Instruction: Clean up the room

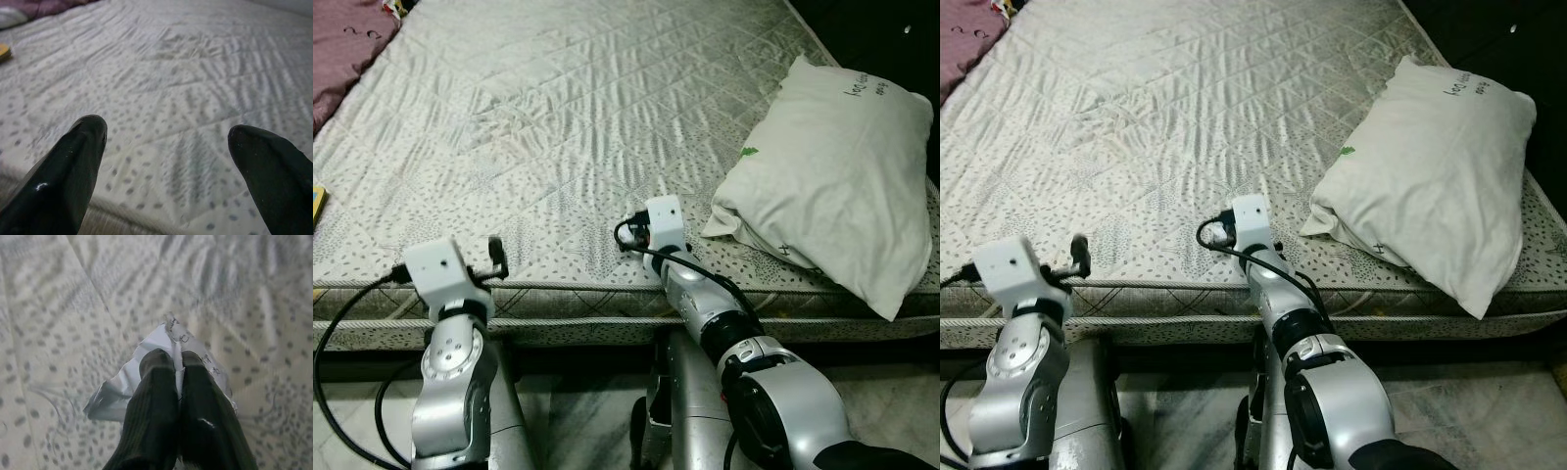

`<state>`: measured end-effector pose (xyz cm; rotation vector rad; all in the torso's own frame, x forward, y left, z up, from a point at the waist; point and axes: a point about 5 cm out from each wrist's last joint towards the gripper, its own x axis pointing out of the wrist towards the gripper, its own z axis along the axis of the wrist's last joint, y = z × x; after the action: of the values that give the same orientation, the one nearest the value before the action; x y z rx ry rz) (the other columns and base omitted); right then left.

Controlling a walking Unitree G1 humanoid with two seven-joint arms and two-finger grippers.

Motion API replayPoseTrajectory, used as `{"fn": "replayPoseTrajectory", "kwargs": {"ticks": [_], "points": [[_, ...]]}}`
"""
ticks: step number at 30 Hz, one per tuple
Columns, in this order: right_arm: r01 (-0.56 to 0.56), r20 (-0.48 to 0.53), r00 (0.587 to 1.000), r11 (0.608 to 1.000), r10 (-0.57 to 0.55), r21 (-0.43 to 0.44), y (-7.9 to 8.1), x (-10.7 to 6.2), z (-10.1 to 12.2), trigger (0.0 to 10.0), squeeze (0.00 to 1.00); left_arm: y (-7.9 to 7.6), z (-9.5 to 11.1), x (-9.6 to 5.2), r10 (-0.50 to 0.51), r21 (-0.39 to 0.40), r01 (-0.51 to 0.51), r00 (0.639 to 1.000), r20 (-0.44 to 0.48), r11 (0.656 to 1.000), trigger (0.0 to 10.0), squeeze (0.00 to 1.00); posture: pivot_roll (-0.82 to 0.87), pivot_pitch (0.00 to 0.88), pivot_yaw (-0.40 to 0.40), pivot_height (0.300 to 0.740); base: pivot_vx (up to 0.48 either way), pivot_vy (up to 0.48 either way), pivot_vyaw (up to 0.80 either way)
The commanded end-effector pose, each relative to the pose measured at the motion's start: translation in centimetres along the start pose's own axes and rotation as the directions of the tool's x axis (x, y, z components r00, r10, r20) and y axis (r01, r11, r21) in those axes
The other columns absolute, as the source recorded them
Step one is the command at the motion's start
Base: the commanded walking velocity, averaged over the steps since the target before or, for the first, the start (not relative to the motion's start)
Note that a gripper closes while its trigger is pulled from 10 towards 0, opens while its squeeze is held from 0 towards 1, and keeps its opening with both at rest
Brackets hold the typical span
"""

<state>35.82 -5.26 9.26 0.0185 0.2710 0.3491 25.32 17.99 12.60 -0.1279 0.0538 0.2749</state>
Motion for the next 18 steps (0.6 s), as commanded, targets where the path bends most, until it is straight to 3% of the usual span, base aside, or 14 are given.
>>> {"fn": "replayPoseTrajectory", "kwargs": {"ticks": [1, 5, 7, 11, 12, 13, 17, 18], "points": [[0.006, 0.052, 0.999, 0.999, -0.007, 0.031, -0.9, -0.2, 0.7, 0.0, 0.0, -0.2, -0.5, 0.0, -0.013, -0.006, 0.013, 1.0, -0.015, 1.0, 10.0, 0.0, 0.04, 0.038, -0.102, 0.521, 0.0, 0.0, 0.0], [-0.034, 0.117, 0.993, 0.998, 0.027, 0.052, -1.1, -0.5, 1.7, 0.0, 0.0, -0.2, -0.6, -0.1, -0.011, -0.011, 0.011, 1.0, -0.012, 1.0, 10.0, 0.0, 0.04, 0.029, -0.103, 0.521, 0.0, 0.0, 0.0], [-0.09, 0.193, 0.978, 0.994, 0.076, 0.061, -1.4, -1.4, 2.2, 0.0, 0.0, 0.1, -1.0, -0.5, 0.004, -0.023, -0.004, 1.0, -0.014, 1.0, 10.0, 0.0, 0.04, 0.002, -0.107, 0.521, 0.0, 0.0, 0.0], [-0.104, 0.233, 0.969, 0.99, 0.08, 0.096, -1.9, -3.0, 1.9, 0.0, 0.0, 0.9, -1.5, -1.0, 0.032, -0.026, -0.032, 0.999, -0.021, 0.999, 10.0, 0.0, 0.03, 0.0, -0.097, 0.521, 0.0, 0.0, 0.0], [-0.082, 0.246, 0.968, 0.991, 0.054, 0.104, -2.2, -3.6, 1.8, 6.0, 0.0, 1.1, -1.7, -1.1, 0.034, -0.027, -0.035, 0.999, -0.023, 0.999, 10.0, 0.0, 0.02, 0.0, -0.086, 0.521, 0.0, 0.0, 0.0], [-0.053, 0.256, 0.966, 0.995, 0.029, 0.088, -2.6, -4.3, 1.7, 10.0, 0.0, 1.0, -1.9, -1.1, 0.01, -0.035, -0.011, 1.0, -0.028, 0.999, 10.0, 0.0, 0.0, 0.0, -0.072, 0.521, 0.0, 0.0, 0.0], [-0.015, 0.282, 0.959, 0.999, 0.001, 0.049, -2.9, -5.2, 1.5, 10.0, 0.0, 0.6, -2.0, -1.2, -0.033, -0.046, 0.032, 0.999, -0.026, 0.998, 10.0, 0.0, -0.01, 0.0, -0.052, 0.521, 0.0, 0.0, 0.0], [0.013, 0.299, 0.954, 0.999, -0.028, 0.051, -3.4, -5.8, 1.2, 10.0, 0.0, -0.4, -1.7, -1.0, -0.095, -0.058, 0.094, 0.995, -0.012, 0.994, 10.0, 0.0, -0.03, 0.0, -0.028, 0.521, 0.0, 0.0, 0.0]]}}
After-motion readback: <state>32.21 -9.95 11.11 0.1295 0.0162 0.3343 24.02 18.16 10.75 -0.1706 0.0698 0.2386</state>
